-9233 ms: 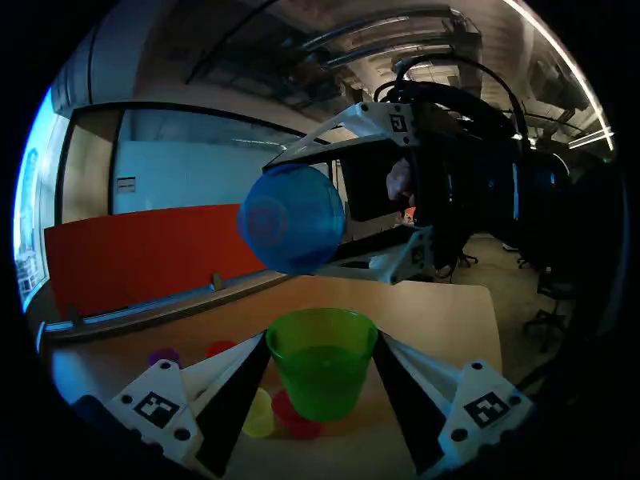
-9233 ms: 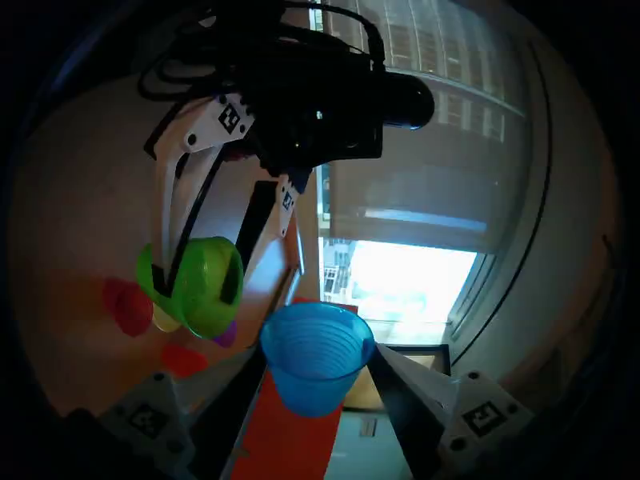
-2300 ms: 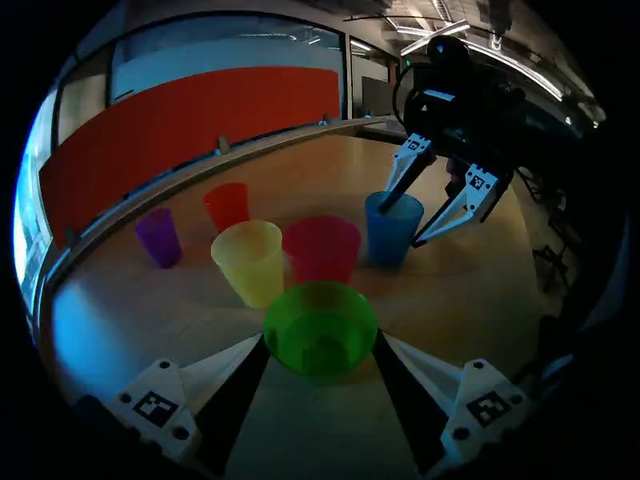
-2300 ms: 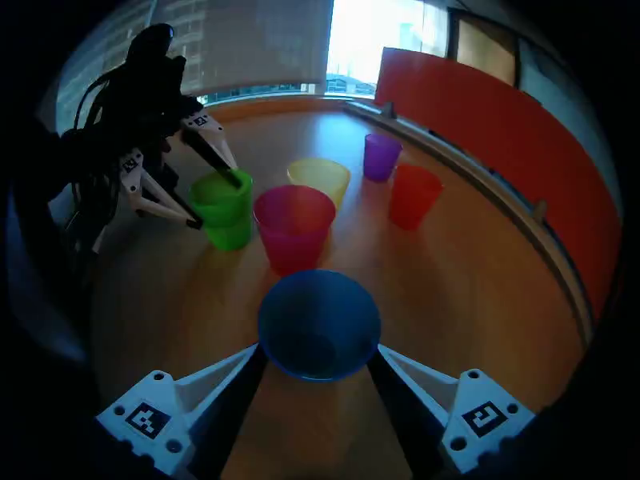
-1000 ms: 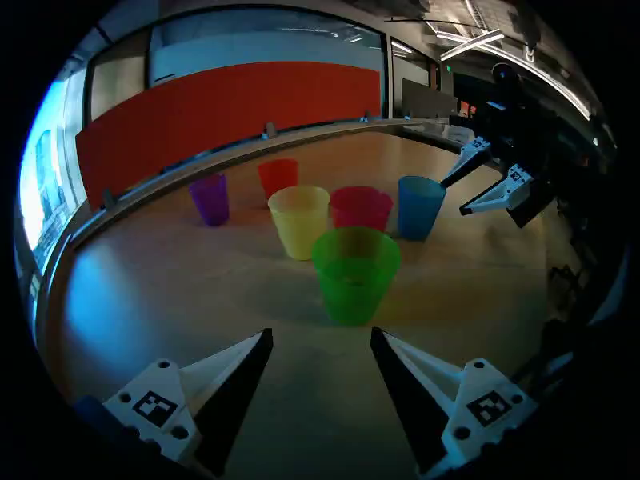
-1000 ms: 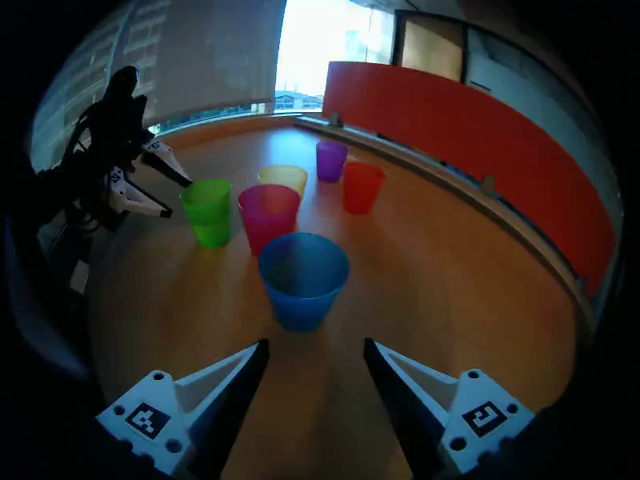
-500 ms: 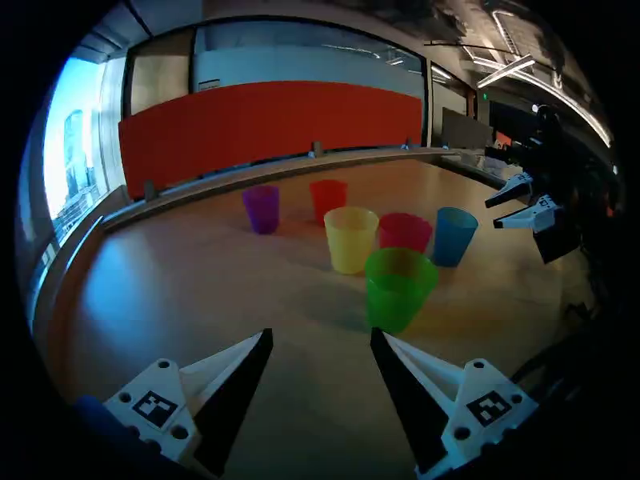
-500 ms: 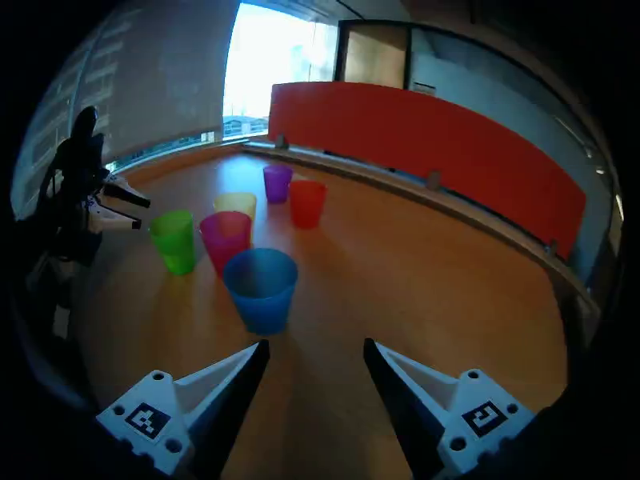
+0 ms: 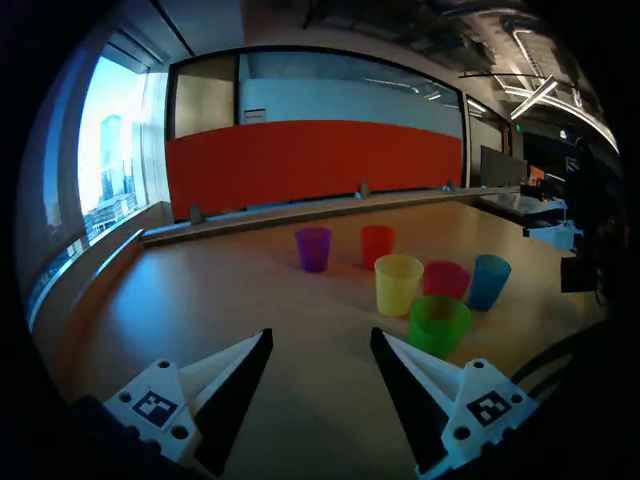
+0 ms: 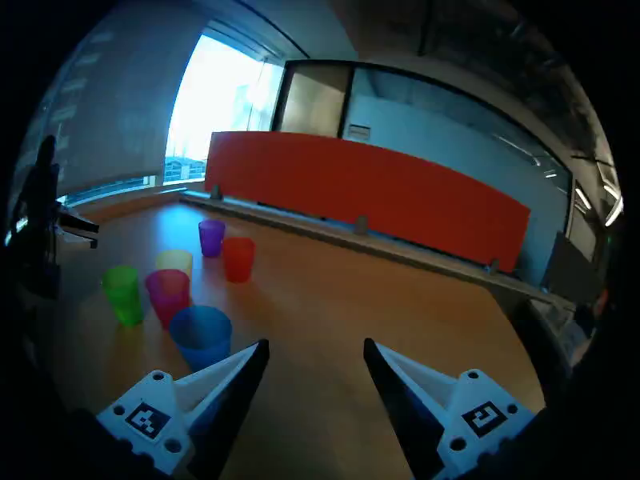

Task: Pour water

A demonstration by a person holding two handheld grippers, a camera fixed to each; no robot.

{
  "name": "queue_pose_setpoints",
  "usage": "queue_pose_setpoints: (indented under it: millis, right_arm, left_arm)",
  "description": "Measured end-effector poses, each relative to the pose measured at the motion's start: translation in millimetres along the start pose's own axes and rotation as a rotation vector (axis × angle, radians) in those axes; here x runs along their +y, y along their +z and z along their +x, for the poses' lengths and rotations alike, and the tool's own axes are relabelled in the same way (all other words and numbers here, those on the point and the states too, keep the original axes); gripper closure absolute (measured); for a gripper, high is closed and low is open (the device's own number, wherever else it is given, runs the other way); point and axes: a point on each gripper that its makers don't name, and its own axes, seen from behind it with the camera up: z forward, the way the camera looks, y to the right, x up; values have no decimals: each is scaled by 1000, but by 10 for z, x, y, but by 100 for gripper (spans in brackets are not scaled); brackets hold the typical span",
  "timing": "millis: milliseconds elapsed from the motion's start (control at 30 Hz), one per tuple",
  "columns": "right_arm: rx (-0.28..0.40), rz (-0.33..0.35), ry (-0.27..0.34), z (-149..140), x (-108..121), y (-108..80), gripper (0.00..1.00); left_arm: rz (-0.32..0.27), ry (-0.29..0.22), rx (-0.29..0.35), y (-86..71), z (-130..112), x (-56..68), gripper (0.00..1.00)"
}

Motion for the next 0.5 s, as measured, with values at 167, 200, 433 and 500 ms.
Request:
queue_pose_setpoints:
  millis: [167,200,433,500]
  right_arm:
    - [63,-57,18,152,133,48,9]
    - [79,-72,24,184,172,59,9]
    - [190,-188,75,373,463,92,9]
    - [221,-215,95,417,533,82,9]
  left_arm:
    - [46,-36,70,-30,178,-110,10]
    - [55,-41,85,-35,214,-130,10]
    - [104,-76,168,-47,408,-211,10]
    - [115,-88,191,-46,458,-231,10]
